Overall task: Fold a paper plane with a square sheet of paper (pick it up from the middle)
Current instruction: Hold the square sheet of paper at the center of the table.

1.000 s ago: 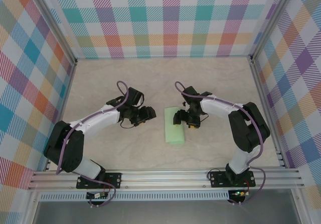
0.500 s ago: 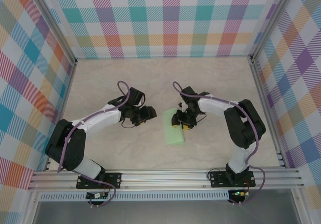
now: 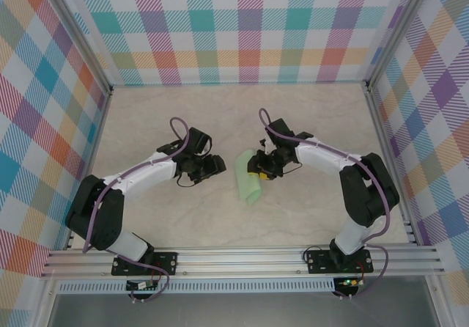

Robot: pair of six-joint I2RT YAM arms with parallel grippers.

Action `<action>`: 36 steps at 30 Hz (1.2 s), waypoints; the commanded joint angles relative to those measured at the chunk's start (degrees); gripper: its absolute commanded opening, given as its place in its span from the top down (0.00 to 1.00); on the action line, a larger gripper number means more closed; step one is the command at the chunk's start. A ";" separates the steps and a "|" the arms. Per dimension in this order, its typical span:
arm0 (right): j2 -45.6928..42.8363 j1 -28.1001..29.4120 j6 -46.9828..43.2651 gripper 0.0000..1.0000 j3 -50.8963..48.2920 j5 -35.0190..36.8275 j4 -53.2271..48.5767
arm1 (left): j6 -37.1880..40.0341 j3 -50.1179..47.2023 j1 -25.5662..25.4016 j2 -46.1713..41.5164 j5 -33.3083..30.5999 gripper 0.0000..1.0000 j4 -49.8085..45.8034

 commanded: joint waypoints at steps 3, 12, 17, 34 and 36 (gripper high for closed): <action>-0.48 -0.19 10.86 0.62 -1.93 -3.57 12.71 | 1.14 2.87 -0.93 -4.74 -5.93 0.39 -4.94; 4.16 1.20 14.13 0.60 -4.50 4.03 15.85 | 1.52 2.34 -0.90 -4.26 -4.43 0.38 -4.30; 3.47 1.39 11.67 0.52 -6.24 7.20 12.54 | 1.92 1.87 -0.99 -2.56 -1.54 0.38 -2.48; 2.75 1.03 -0.36 0.36 -1.35 17.13 -4.54 | 2.20 4.06 -2.99 2.41 2.96 0.41 0.69; 3.54 0.95 -0.66 0.36 -0.75 17.21 -5.10 | 2.14 4.58 -3.55 3.03 2.83 0.41 0.85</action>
